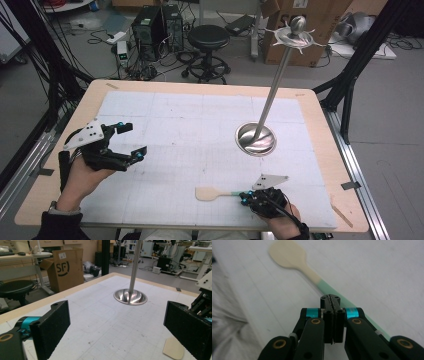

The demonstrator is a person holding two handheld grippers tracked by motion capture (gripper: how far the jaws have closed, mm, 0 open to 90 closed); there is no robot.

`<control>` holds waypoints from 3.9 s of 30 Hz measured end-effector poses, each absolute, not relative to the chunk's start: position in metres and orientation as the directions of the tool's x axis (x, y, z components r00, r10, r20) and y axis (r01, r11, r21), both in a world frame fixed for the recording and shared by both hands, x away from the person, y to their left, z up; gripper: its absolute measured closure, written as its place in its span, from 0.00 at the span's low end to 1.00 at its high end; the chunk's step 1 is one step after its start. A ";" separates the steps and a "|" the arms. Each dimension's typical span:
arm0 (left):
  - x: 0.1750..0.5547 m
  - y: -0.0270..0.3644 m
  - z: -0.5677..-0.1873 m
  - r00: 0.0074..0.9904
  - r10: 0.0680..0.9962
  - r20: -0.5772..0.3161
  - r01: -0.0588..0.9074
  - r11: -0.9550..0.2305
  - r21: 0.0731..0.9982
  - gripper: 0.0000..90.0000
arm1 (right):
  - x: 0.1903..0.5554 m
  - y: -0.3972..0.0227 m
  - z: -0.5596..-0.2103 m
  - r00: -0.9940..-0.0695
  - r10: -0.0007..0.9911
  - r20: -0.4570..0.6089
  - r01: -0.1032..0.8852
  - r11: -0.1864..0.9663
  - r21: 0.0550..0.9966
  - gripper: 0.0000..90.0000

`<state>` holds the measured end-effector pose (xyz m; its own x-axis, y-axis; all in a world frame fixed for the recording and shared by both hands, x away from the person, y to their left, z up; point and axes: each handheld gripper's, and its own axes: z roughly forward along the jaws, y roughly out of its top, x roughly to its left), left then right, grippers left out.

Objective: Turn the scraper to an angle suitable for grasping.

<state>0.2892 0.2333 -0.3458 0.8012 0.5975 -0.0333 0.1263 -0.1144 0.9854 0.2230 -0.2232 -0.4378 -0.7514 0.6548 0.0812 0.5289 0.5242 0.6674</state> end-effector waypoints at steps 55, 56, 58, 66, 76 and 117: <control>0.275 0.255 -0.347 0.762 0.647 -0.018 0.133 -0.129 0.983 0.08 | 0.298 -0.109 -0.443 -0.862 0.504 0.055 0.367 0.546 0.753 1.00; 0.275 0.256 -0.347 0.763 0.647 -0.018 0.133 -0.129 0.983 0.08 | 0.295 -0.102 -0.444 -0.881 0.470 0.058 0.354 0.571 0.741 1.00; 0.275 0.257 -0.348 0.760 0.650 -0.019 0.136 -0.130 0.982 0.08 | 0.294 -0.099 -0.445 -0.886 0.460 0.060 0.350 0.578 0.737 1.00; 0.278 0.257 -0.352 0.760 0.649 -0.030 0.151 -0.132 0.980 0.08 | 0.283 -0.097 -0.443 -0.884 0.464 0.054 0.364 0.611 0.703 1.00; 0.280 0.246 -0.349 0.783 0.621 -0.029 0.145 -0.137 0.980 0.08 | 0.265 -0.116 -0.439 -0.888 0.460 0.019 0.353 0.654 0.669 1.00; 0.279 0.249 -0.352 0.772 0.635 -0.028 0.152 -0.143 0.978 0.08 | 0.314 -0.182 -0.442 -0.675 0.737 0.028 0.535 0.463 0.707 1.00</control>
